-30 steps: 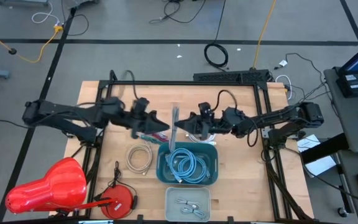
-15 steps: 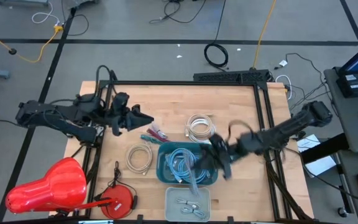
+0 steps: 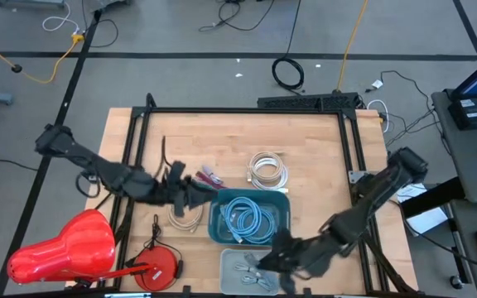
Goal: Pick & Place USB Port
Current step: Put the black and white USB cable into the gray bin
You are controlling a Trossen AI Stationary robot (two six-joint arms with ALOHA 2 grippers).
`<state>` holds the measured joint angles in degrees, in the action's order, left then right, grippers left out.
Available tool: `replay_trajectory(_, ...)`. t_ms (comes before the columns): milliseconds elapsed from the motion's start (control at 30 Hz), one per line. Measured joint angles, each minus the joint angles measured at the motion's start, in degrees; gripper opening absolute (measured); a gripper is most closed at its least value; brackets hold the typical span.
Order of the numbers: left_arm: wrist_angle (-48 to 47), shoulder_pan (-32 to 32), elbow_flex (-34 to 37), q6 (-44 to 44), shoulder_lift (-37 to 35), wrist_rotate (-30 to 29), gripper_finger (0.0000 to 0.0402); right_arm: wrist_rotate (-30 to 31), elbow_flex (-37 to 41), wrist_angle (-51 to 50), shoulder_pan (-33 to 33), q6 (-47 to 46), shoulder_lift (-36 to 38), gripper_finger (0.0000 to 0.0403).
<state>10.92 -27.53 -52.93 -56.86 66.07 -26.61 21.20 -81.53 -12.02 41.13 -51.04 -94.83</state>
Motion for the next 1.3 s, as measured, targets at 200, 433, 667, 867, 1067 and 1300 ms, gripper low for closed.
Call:
replay_trajectory(200, 3.3, -6.7, 0.0, -1.4, 3.0, -8.4, 0.0106, -7.9, -8.7, -14.3, -1.6, 1.6, -10.5, 0.0)
replay_trajectory(433, 4.3, -14.2, 0.0, -1.2, 3.3, -18.4, 0.0106, -8.5, -20.5, -24.8, -1.8, 11.2, -19.6, 0.0001)
replay_trajectory(667, 4.4, -19.9, 0.0, -1.3, 3.3, -25.9, 0.0106, -3.2, -24.6, -27.1, -2.6, 19.2, -21.3, 0.0001)
replay_trajectory(867, 4.4, -22.5, 0.0, -1.9, 3.3, -29.2, 0.0106, -5.1, -22.3, -26.6, -4.3, 21.6, -21.4, 0.0001)
replay_trajectory(1067, 4.4, -23.3, 0.0, -2.0, 3.3, -29.5, 0.0106, -7.2, -17.9, -25.7, -5.0, 21.8, -21.4, 0.0001)
replay_trajectory(1300, 4.3, -23.3, 0.0, -1.9, 3.3, -29.5, 0.0106, -10.8, -14.1, -22.4, -5.6, 20.0, -21.4, 0.0001)
